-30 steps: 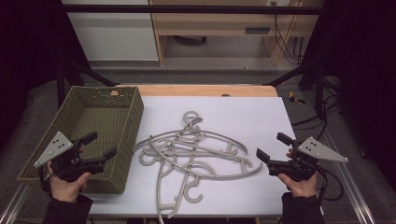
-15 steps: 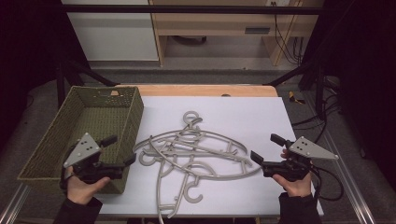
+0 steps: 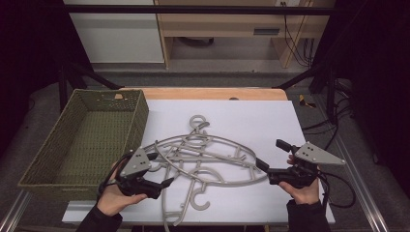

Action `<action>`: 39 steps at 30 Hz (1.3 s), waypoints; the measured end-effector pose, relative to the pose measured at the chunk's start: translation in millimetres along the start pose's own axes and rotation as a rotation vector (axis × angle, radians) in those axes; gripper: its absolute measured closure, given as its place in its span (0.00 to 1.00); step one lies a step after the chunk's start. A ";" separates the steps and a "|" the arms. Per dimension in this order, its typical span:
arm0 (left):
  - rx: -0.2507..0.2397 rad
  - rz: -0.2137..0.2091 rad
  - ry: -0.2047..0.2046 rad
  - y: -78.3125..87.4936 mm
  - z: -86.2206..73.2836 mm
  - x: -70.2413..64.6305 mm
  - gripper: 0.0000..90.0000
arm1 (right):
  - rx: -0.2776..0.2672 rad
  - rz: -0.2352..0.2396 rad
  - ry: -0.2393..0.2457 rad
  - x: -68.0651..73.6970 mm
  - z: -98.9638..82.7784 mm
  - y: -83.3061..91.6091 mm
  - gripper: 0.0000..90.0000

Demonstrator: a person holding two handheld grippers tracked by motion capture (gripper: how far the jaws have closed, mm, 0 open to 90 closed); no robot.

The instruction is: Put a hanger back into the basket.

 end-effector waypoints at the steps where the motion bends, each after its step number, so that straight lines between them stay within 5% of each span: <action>1: 0.018 -0.012 -0.007 -5.3 0.6 -1.0 0.13 | 0.002 0.001 0.003 0.3 -0.2 -0.8 0.06; 11: 0.200 -0.074 -0.123 -51.5 2.2 -11.7 0.14 | 0.014 0.008 0.011 3.8 -0.4 -4.1 0.06; 19: 0.319 -0.061 -0.191 -87.7 0.4 -4.9 0.18 | 0.021 0.013 0.011 5.0 -1.2 -6.6 0.06; 27: 0.381 -0.059 -0.209 -111.9 -5.4 5.2 0.28 | 0.027 0.013 0.012 4.5 -2.3 -7.8 0.06; 39: 0.391 -0.102 -0.212 -127.9 -8.6 7.4 0.49 | 0.029 0.016 0.013 4.9 -2.1 -8.2 0.06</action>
Point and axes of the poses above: each handheld gripper's, and its own axes: y roughly backward along the jaws, z roughly out of its top, x roughly to its left, the point moved 5 cm from there along -y, roughly forward along the jaws, and after that the axes turned 10 degrees about x, right-handed, at the moved point
